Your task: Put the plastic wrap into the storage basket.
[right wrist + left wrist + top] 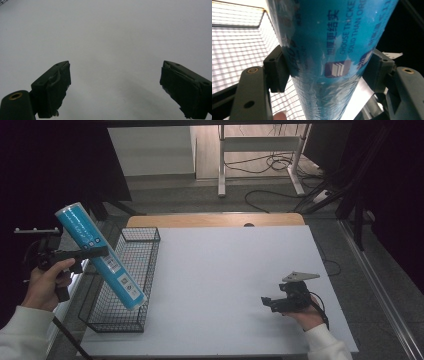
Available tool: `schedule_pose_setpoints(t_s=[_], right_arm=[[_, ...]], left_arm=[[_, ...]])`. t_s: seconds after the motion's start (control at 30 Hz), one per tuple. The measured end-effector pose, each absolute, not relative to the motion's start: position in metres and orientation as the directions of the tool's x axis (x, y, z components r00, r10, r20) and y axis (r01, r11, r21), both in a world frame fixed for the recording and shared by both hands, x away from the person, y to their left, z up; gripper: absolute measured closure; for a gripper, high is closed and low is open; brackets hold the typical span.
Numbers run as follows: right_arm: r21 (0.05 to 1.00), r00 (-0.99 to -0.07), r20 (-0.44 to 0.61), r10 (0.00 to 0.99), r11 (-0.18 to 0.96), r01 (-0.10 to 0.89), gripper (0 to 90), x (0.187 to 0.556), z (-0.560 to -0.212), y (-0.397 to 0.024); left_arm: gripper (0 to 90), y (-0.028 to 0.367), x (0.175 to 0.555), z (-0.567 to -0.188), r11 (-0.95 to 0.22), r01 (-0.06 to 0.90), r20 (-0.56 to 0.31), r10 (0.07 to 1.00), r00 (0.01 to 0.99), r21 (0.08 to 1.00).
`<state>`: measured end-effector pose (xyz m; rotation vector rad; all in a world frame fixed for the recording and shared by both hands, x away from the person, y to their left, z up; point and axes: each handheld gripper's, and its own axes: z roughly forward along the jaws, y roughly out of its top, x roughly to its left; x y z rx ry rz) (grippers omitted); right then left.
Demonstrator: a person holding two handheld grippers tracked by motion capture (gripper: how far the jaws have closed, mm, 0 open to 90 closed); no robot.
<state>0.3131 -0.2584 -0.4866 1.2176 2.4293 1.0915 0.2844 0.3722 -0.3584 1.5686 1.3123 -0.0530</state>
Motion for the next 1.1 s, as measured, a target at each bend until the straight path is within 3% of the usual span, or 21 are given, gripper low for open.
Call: schedule_pose_setpoints(t_s=[0.5, 1.1], right_arm=[[0.693, -0.631, 0.13, 0.765, 0.385, 0.609, 10.1, 0.314, -0.488, -0.258], [0.685, -0.62, 0.124, 0.775, 0.385, 0.619, 10.2, 0.315, -0.489, -0.259]], left_arm=[[32.0, 0.383, 0.295, -0.369, 0.052, 0.782, -0.498, 0.797, 0.342, 0.621], [32.0, 0.369, 0.317, -0.4, -0.028, 0.835, -0.446, 0.835, 0.322, 0.55]])
